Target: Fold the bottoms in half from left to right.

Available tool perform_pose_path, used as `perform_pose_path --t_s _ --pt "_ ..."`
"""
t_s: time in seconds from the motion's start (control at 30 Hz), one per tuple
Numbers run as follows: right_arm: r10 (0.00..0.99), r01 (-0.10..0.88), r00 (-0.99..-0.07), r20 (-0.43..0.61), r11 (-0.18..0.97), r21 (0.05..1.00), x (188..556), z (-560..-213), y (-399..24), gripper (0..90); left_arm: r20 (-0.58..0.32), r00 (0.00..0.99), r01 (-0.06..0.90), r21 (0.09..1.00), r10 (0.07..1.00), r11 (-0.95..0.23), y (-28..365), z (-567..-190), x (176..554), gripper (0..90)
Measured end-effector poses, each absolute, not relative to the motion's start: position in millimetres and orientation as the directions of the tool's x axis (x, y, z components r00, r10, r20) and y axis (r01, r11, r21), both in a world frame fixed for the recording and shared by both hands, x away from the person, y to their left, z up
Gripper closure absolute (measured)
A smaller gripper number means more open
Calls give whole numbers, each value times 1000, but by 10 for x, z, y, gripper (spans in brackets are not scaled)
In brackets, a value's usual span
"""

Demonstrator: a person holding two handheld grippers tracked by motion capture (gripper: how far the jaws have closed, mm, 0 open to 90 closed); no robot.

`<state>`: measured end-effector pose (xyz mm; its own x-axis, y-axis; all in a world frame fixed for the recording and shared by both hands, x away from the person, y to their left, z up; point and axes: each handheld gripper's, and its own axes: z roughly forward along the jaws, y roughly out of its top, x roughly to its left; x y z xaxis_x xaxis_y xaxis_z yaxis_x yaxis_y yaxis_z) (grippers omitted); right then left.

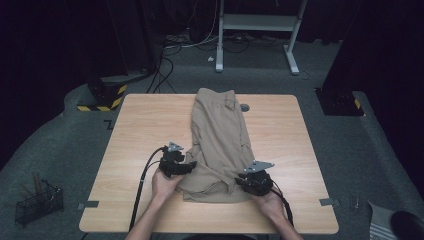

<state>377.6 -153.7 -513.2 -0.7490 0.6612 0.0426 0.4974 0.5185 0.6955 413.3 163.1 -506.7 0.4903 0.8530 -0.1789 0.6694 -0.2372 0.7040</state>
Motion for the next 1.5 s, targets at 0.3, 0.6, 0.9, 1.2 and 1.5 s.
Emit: perform_pose_path --t_s 0.3,0.6,0.9,1.2,1.5 --pt "657 417 -754 -7 487 767 3786 -4772 -1631 876 -65 455 663 690 888 -289 1613 -5159 4095 408" --pt "710 517 -704 19 494 699 3899 -4973 -1870 759 -60 454 665 686 889 -294 1607 -5156 4064 383" --pt "802 556 -596 51 366 746 3810 -4925 -1998 540 -46 544 590 731 838 -342 1440 -5094 3651 418" --pt "775 542 -628 66 375 752 3862 -4922 -2026 880 -7 544 586 718 839 -374 1392 -5199 3525 427" --pt "793 574 -609 19 424 700 4055 -4948 -2025 796 -16 523 574 746 852 -338 1446 -5240 3445 402"
